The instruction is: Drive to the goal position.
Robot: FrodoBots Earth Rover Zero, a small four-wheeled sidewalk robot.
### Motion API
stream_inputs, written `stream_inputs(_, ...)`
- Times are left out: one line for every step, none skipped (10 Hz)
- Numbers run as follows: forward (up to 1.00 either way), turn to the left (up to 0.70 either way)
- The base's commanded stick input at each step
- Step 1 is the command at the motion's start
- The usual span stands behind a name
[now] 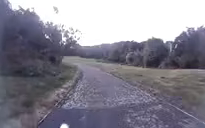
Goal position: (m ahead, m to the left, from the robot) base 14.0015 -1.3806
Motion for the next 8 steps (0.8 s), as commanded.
stream_inputs(0.7, 0.0)
stream_inputs(0.7, 0.0)
stream_inputs(0.7, 0.0)
stream_inputs(0.7, 0.0)
stream_inputs(0.7, 0.0)
stream_inputs(0.7, 0.0)
stream_inputs(0.7, 0.0)
stream_inputs(0.7, 0.0)
